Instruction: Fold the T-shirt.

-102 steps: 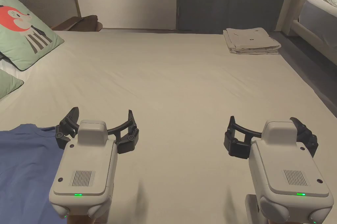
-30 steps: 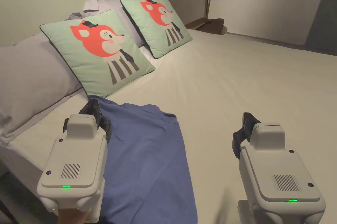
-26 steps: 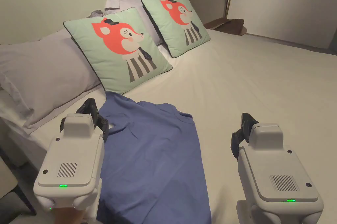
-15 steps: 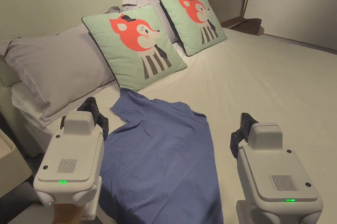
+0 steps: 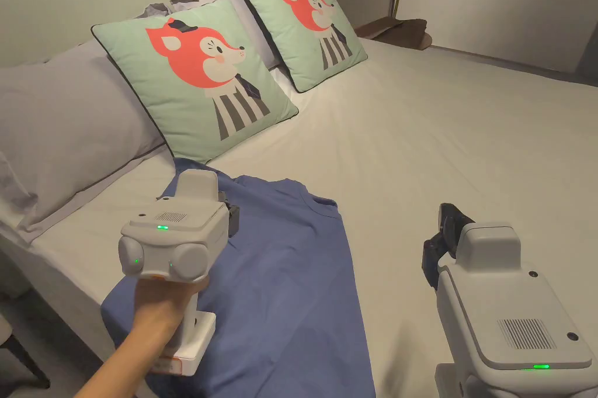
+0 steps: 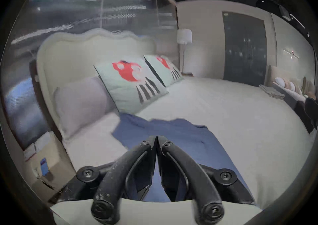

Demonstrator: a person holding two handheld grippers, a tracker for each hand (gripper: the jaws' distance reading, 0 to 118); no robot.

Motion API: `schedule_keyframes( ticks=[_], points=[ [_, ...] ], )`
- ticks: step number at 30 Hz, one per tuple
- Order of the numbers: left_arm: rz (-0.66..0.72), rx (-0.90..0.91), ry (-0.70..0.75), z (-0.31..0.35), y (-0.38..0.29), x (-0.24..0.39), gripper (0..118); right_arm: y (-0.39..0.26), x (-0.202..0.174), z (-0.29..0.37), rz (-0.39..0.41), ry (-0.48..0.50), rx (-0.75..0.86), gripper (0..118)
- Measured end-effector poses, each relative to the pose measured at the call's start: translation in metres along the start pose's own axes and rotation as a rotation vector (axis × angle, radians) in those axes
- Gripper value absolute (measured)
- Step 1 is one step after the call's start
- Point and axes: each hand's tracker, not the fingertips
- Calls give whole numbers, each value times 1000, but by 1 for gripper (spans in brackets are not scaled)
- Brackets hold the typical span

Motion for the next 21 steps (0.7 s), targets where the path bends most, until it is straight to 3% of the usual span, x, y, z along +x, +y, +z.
schedule_keyframes(
  ticks=[1, 3, 5, 8, 15, 18, 21],
  points=[
    [-3, -76, -23, -14, 3, 5, 17, -1, 3, -1, 3, -9, -4, 0],
    [25, -161, -59, -39, 4, 15, 68, -4, 9, -1, 5, -21, -11, 0],
    [62, -270, -82, -62, -1, 23, 74, -6, 15, -1, 5, -35, -18, 0],
    [103, -357, -59, -91, -17, 31, 107, -9, 24, 0, 2, -55, -30, 0],
    [-2, -528, 39, -125, -59, 41, 104, -16, 40, 2, -4, -87, -52, 0],
    [23, -505, 7, -119, -69, 40, 91, -18, 42, 4, -7, -94, -58, 0],
    [18, -498, -6, -97, -61, 48, 64, -19, 43, 7, -7, -97, -62, 0]
  ],
)
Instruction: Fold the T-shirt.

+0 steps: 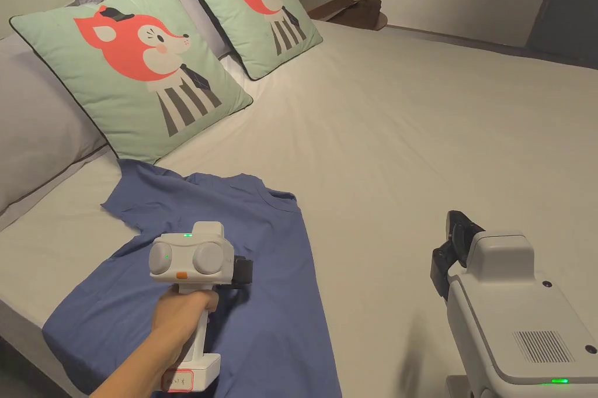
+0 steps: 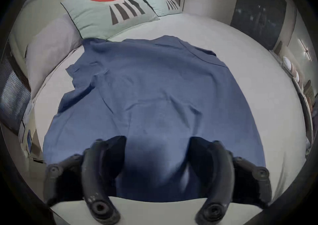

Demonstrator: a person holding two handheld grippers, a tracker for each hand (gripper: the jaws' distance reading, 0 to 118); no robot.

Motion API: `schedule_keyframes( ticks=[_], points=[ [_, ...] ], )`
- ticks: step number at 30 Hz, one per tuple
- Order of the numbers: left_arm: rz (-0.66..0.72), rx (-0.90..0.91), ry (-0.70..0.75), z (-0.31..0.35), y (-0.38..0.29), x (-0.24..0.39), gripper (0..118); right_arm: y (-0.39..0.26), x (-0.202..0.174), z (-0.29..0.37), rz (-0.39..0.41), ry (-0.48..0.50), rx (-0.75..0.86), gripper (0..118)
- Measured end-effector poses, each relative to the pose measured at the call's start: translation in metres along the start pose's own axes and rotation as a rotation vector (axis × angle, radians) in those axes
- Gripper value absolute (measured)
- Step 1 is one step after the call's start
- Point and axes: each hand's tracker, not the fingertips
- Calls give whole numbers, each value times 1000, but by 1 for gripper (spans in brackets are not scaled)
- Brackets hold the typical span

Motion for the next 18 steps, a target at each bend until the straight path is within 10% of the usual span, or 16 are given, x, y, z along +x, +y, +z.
schedule_keyframes(
  ticks=[4, 18],
  points=[
    [-55, 12, -4, 15, -3, 7, 6, 0, 2, 3, -13, -3, 0, 0],
    [31, 221, -146, 101, 20, -18, 6, 10, 17, 21, -37, -22, 33, 0]
  ],
)
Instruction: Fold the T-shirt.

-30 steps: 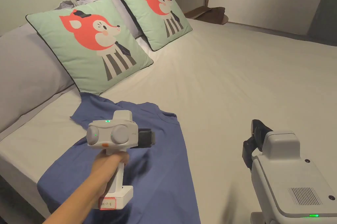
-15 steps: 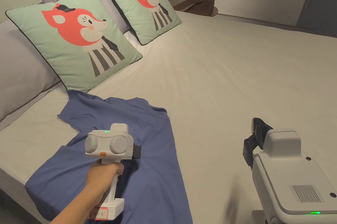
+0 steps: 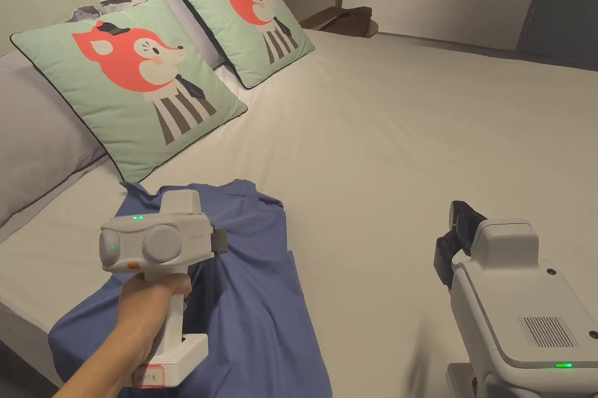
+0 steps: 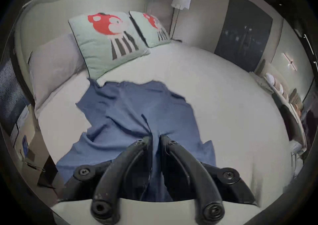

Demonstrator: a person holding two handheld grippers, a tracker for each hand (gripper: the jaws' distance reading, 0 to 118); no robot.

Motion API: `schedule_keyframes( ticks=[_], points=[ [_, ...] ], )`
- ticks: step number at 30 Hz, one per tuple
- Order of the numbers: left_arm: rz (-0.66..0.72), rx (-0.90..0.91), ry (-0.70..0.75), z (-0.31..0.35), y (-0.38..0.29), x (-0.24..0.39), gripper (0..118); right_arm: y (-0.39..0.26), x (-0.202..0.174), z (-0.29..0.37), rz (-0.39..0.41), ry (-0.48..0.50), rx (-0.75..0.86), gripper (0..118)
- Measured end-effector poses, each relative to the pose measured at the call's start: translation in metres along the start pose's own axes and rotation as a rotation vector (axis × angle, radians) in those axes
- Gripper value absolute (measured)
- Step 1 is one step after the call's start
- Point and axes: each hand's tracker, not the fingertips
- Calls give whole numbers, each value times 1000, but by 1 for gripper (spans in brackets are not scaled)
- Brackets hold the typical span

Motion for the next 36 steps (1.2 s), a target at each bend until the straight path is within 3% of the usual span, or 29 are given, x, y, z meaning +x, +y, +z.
schedule_keyframes(
  ticks=[3, 8, 12, 20, 29, 36],
  points=[
    [-76, 38, -15, 22, 18, 20, 6, 4, 7, 8, -5, -11, 13, 0],
    [-57, 78, -32, 55, 44, 47, 6, 10, 26, 23, -17, -44, 39, 0],
    [-10, 94, -199, 79, 57, 71, 6, 12, 44, 35, -22, -83, 56, 0],
    [-144, 131, -400, 93, 72, 183, 6, 20, 85, 70, -20, -175, 91, 0],
    [-319, 197, -631, 124, 88, 321, 6, 26, 145, 120, -10, -342, 113, 0],
    [-447, 135, -732, 113, 54, 399, 6, 22, 189, 161, 2, -481, 102, 0]
  ],
)
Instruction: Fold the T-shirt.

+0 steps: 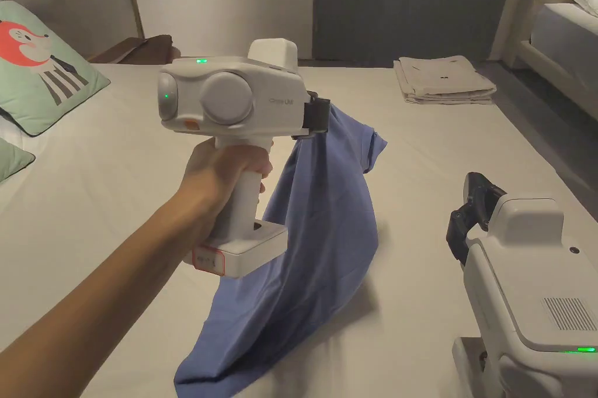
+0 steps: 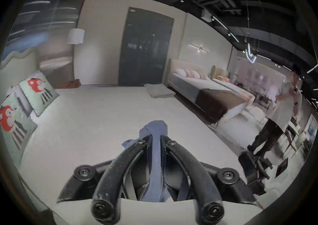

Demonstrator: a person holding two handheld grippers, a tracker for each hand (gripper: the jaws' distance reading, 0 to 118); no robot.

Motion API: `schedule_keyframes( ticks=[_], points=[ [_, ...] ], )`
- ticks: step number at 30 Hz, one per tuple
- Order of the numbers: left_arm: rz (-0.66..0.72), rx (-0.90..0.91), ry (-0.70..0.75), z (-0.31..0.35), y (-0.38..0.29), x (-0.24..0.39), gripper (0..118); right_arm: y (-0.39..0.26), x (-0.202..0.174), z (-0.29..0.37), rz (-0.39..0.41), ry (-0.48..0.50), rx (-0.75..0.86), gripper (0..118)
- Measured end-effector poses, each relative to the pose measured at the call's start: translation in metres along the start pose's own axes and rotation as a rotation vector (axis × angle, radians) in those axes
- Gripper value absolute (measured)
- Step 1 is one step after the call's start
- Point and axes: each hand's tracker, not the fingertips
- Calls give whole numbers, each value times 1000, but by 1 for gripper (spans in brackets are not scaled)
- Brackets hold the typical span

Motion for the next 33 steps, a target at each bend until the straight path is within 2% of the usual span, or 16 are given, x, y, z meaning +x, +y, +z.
schedule_keyframes(
  ticks=[6, 11, 16, 19, 24, 25, 29, 30, 33],
  points=[
    [7, -182, -88, -52, -83, 17, 6, -8, 24, 10, 18, -56, -25, 0],
    [26, -333, -27, -90, -159, 3, 6, -18, 22, 11, 18, -62, -51, 0],
    [-28, -488, 15, -124, -221, -13, 6, -25, 11, 8, 8, -40, -73, 0],
    [-32, -487, 8, -134, -237, -14, 6, -29, 4, 6, 10, -25, -83, 0],
    [-49, -475, 29, -128, -224, -9, 9, -29, 0, 3, 11, -11, -92, 0],
    [-62, -451, 31, -121, -219, -5, 15, -28, -1, 3, 11, -11, -90, 0],
    [-34, -337, 30, -90, -197, -5, 113, -22, 0, 2, 7, -13, -80, 0],
    [-20, -266, 21, -75, -189, -6, 108, -20, 0, 2, 7, -14, -79, 0],
    [3, -171, 14, -41, -163, -15, 110, -14, 1, 2, 3, -14, -69, 0]
  ],
)
